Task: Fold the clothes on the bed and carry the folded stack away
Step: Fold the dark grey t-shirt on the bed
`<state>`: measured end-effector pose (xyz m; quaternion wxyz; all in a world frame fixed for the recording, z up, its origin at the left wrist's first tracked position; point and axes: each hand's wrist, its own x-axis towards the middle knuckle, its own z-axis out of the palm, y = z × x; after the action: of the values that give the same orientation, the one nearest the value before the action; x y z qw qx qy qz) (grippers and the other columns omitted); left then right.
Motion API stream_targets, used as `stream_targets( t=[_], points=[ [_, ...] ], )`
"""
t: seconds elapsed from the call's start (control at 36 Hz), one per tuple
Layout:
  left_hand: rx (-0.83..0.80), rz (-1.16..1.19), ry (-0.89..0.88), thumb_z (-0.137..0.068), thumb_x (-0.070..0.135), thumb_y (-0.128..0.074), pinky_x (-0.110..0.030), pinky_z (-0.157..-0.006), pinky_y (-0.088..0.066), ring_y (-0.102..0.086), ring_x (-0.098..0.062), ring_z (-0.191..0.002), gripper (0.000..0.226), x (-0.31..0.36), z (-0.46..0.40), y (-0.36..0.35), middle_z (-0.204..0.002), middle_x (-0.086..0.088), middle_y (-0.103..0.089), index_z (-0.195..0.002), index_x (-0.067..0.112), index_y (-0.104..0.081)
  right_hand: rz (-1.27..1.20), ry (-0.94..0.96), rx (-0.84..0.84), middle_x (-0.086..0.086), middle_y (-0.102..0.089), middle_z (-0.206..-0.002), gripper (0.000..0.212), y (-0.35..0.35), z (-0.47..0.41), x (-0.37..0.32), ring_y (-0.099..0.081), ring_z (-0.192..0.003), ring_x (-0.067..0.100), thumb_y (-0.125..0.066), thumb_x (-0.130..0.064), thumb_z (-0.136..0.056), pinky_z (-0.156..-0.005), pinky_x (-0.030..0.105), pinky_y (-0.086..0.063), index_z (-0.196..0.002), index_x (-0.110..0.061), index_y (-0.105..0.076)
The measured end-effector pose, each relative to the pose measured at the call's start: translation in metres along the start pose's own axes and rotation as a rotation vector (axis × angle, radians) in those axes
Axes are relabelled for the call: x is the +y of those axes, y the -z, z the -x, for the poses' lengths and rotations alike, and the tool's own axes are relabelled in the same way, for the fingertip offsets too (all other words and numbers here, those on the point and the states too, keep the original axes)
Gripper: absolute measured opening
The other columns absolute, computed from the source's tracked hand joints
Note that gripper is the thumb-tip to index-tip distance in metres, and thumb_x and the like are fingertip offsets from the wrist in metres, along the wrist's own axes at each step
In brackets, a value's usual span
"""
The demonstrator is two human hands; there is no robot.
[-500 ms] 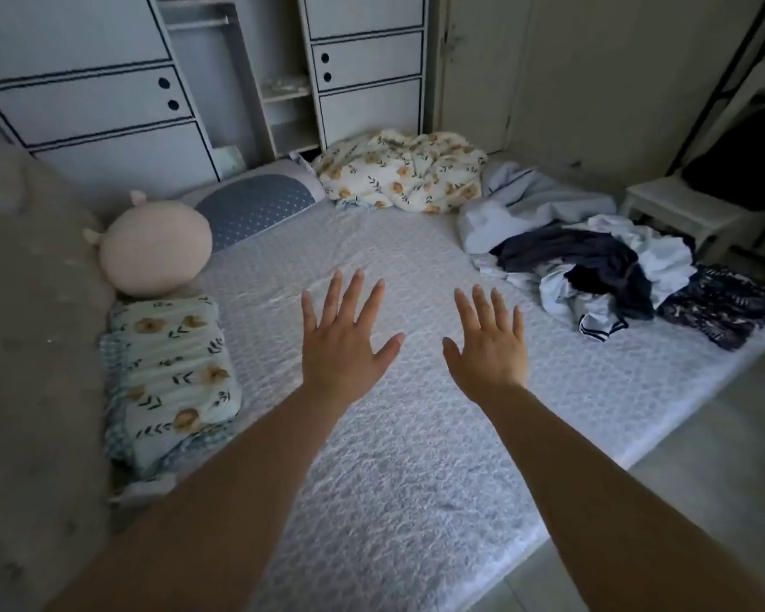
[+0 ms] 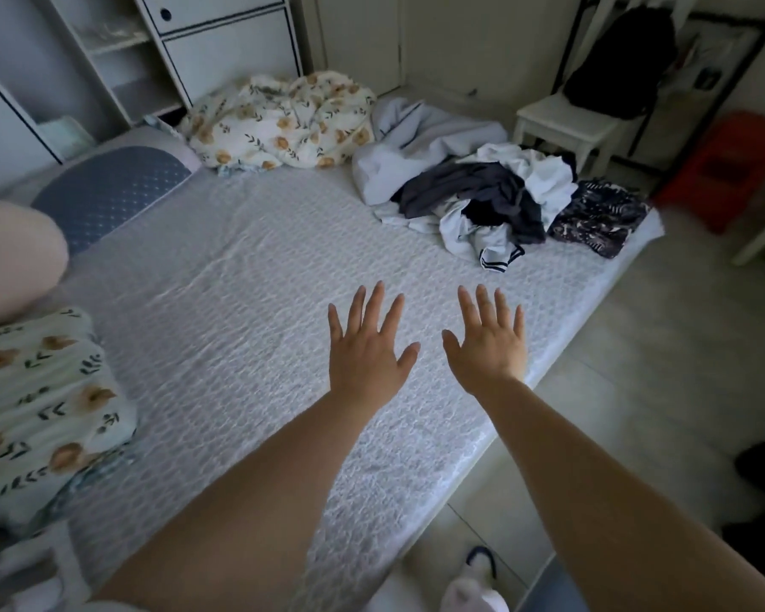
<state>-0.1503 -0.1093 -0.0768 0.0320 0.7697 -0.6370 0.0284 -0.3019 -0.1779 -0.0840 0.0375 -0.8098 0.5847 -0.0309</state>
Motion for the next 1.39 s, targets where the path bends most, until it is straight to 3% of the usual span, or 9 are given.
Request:
stream_targets(
  t=[0.25,0.5,0.92,1.08,1.39],
  points=[
    [0.0,0.041,-0.009,-0.096,0.057,-0.024,-0.053,-0.114,0.009,0.006,-0.022,-0.147,0.065,0.093,-0.085,-0.01,-0.161,-0.001,0.003,-0.152,0.028,-0.007,-0.022,0.005,-0.05,0.0,0.006,-0.16,0.063,0.0,-0.064,0.09,0.011,-0.146,0.021,-0.021,-0.05,-0.098,-0.116,0.042,0.011,-0.15,-0.029,0.009],
    [-0.043,0.044,-0.015,-0.097,0.056,-0.014,-0.052,-0.113,0.012,0.01,-0.021,-0.147,0.061,0.125,-0.159,-0.021,-0.161,0.002,0.004,-0.152,0.03,-0.003,-0.059,-0.062,-0.076,-0.001,0.006,-0.16,0.063,0.009,-0.128,0.139,0.009,-0.146,0.02,-0.027,-0.041,-0.1,-0.116,0.04,0.008,-0.151,-0.028,0.008],
    [-0.077,0.023,-0.108,-0.098,0.052,-0.03,-0.051,-0.113,0.013,0.011,-0.022,-0.146,0.065,0.183,-0.302,-0.048,-0.161,-0.001,0.002,-0.152,0.027,-0.005,-0.112,-0.121,-0.092,0.0,0.002,-0.16,0.06,0.004,-0.245,0.207,0.005,-0.147,0.02,-0.024,-0.044,-0.1,-0.117,0.039,0.004,-0.151,-0.027,0.003],
    [-0.101,0.0,-0.061,-0.098,0.053,-0.028,-0.051,-0.113,0.014,0.018,-0.024,-0.145,0.066,0.229,-0.355,-0.07,-0.16,0.0,0.01,-0.152,0.027,-0.001,-0.105,-0.081,-0.141,0.0,0.002,-0.16,0.059,-0.006,-0.305,0.264,0.004,-0.147,0.02,-0.022,-0.044,-0.101,-0.118,0.04,0.002,-0.152,-0.026,0.001],
    [-0.128,0.126,0.107,-0.098,0.046,-0.033,-0.048,-0.115,0.01,0.009,-0.02,-0.147,0.063,0.297,-0.454,-0.08,-0.161,0.0,0.0,-0.152,0.027,-0.007,-0.031,0.17,-0.201,0.003,-0.003,-0.16,0.055,0.003,-0.415,0.344,-0.003,-0.147,0.02,-0.021,-0.04,-0.102,-0.119,0.04,-0.007,-0.152,-0.023,-0.005]
  ],
)
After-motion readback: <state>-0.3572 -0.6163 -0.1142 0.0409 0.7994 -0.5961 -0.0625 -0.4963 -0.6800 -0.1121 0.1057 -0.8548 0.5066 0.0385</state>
